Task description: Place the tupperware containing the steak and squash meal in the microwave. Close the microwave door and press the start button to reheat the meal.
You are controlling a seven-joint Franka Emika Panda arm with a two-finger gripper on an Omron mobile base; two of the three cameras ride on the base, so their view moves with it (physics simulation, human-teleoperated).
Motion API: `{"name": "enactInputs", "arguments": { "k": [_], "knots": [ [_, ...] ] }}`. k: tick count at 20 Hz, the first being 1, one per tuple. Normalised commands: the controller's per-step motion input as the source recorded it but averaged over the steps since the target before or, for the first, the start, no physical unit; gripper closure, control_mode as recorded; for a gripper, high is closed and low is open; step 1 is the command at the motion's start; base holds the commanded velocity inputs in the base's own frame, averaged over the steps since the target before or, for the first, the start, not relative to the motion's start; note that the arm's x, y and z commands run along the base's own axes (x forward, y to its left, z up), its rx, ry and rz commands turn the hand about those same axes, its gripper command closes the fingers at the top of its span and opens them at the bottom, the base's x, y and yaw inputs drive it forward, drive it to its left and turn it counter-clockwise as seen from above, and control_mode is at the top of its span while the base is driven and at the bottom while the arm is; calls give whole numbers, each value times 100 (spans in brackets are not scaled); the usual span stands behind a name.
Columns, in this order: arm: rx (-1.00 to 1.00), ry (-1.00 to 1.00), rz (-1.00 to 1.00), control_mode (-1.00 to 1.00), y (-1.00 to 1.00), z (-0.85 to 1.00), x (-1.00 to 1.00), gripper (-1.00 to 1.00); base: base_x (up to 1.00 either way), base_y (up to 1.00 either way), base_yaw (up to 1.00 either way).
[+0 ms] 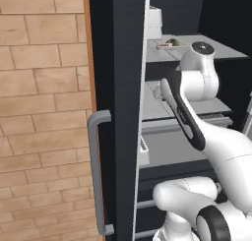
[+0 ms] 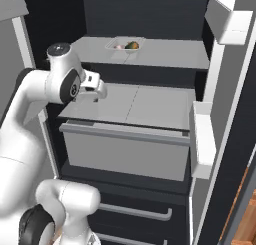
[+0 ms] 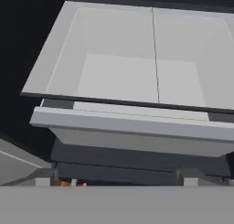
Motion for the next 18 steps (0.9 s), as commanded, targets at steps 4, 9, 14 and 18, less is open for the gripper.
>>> {"name": "enactInputs", "arguments": {
  "k": [4, 9, 14, 18],
  "knots": [
    [3, -45, 0, -100, -7, 41, -16, -100, 0, 0, 0],
    [8, -34, -5, -100, -9, 49, -3, -100, 0, 0, 0],
    [12, -21, -9, -100, -4, 61, -5, -100, 0, 0, 0],
    [24, -7, 0, -100, -39, 69, 0, -100, 0, 0, 0]
  ]
}}
